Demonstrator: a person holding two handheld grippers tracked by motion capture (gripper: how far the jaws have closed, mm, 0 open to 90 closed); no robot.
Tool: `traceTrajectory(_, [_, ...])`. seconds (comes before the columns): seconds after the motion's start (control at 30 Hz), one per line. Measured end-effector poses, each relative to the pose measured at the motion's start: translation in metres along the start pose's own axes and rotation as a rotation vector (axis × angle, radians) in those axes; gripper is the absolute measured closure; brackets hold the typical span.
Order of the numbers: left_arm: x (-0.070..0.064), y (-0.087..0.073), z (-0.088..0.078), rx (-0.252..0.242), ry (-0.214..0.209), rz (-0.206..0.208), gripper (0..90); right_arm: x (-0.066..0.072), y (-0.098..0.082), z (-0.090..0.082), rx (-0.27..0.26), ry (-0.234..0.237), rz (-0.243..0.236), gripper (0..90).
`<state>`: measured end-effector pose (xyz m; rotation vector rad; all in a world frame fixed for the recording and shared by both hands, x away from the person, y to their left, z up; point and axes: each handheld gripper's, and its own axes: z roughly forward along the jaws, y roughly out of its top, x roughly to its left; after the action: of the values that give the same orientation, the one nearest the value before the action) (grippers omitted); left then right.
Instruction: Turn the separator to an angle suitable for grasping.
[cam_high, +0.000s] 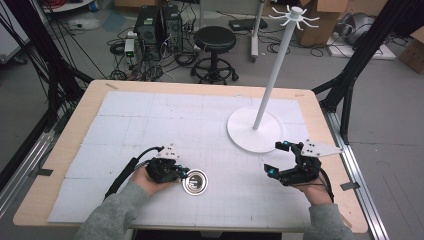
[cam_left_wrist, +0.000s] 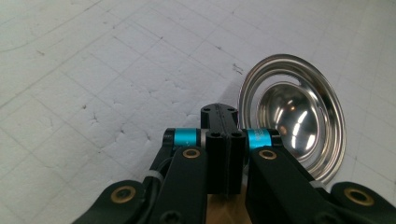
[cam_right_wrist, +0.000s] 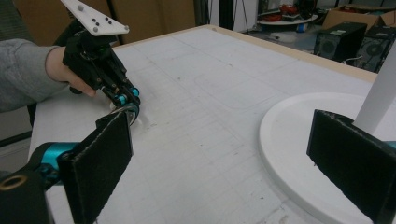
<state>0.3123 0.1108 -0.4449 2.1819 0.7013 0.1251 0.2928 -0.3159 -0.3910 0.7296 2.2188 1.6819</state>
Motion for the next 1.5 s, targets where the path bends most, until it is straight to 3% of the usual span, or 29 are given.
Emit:
traceTrajectory(0.07, [0.001,0.000,-0.001,0.004,0.008,0.001,89.8,0.000,0.000,0.000,0.003,0.002,0.003,6.0])
traceTrajectory(0.1, [0.002,0.000,-0.003,0.000,0.005,-0.019,89.8,0.000,0.000,0.001,0.003,0.003,0.004,6.0])
traceTrajectory(0.3, [-0.001,0.004,-0.017,-0.054,0.021,-0.008,89.8,0.002,-0.001,0.007,0.030,0.024,0.000,6.0])
traceTrajectory(0.4, [-0.003,0.004,-0.022,-0.047,0.018,-0.001,89.8,0.002,-0.001,0.007,0.030,0.026,0.000,6.1])
traceTrajectory(0.43, [-0.006,0.002,-0.026,-0.037,0.021,0.014,89.7,0.001,-0.001,0.007,0.030,0.025,0.000,6.0])
traceTrajectory(0.53, [-0.009,-0.003,-0.029,-0.052,0.021,0.014,89.8,0.001,-0.001,0.007,0.030,0.023,0.004,6.0])
traceTrajectory(0.7, [-0.012,-0.016,-0.039,-0.048,0.030,-0.007,89.7,0.001,-0.001,0.007,0.024,0.022,0.000,6.0])
traceTrajectory(0.9, [-0.017,-0.024,-0.043,-0.036,0.031,0.000,89.7,0.000,-0.001,0.007,0.025,0.024,0.004,6.0])
traceTrajectory(1.03, [-0.017,-0.029,-0.044,-0.020,0.080,0.013,89.7,0.000,-0.001,0.007,0.023,0.023,0.005,6.1])
traceTrajectory(1.17, [-0.016,-0.030,-0.043,-0.007,0.099,0.033,89.7,0.000,-0.001,0.007,0.025,0.022,0.006,6.0])
traceTrajectory(1.5, [-0.002,-0.033,-0.045,-0.018,0.127,-0.029,89.7,0.000,-0.001,0.006,0.025,0.021,0.004,6.0])
